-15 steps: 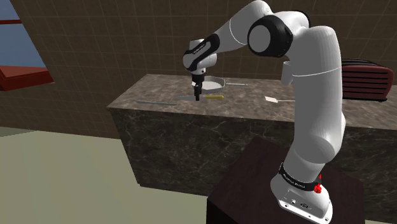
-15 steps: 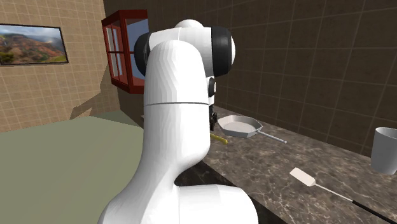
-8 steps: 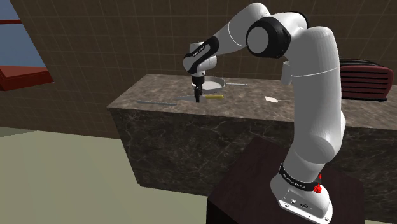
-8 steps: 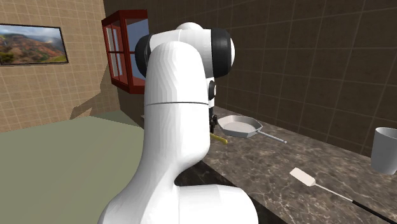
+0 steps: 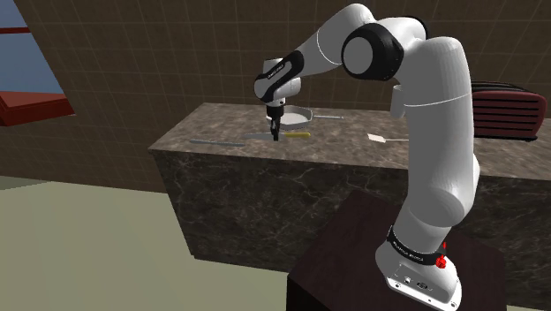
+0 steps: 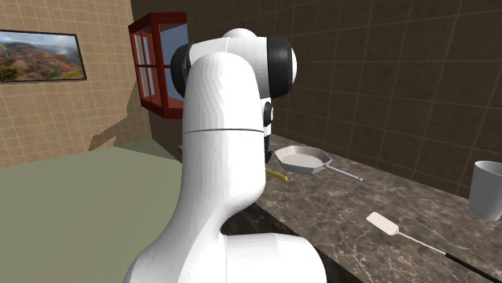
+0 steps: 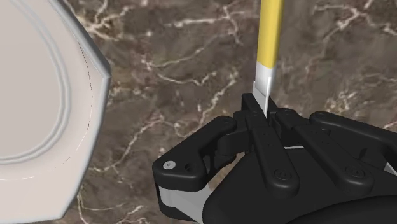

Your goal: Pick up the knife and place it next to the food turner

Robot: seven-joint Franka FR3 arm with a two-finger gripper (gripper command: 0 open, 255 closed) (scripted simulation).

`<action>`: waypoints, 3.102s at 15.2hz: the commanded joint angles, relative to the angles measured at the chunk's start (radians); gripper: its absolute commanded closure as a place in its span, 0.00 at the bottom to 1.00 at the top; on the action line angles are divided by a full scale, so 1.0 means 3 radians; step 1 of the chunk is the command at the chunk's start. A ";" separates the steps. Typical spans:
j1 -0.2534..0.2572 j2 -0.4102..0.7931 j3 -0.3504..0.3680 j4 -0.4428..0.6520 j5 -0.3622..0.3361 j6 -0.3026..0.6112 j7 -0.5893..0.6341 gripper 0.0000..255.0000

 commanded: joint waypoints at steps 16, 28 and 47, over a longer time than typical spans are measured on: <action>0.0017 -0.0228 -0.0029 0.0228 -0.0064 -0.0451 0.0036 1.00; 0.0021 -0.0364 -0.0044 0.0553 -0.0103 -0.0908 0.0057 1.00; -0.0466 -0.2040 -0.0548 -0.1462 -0.0635 -0.0486 -0.0726 1.00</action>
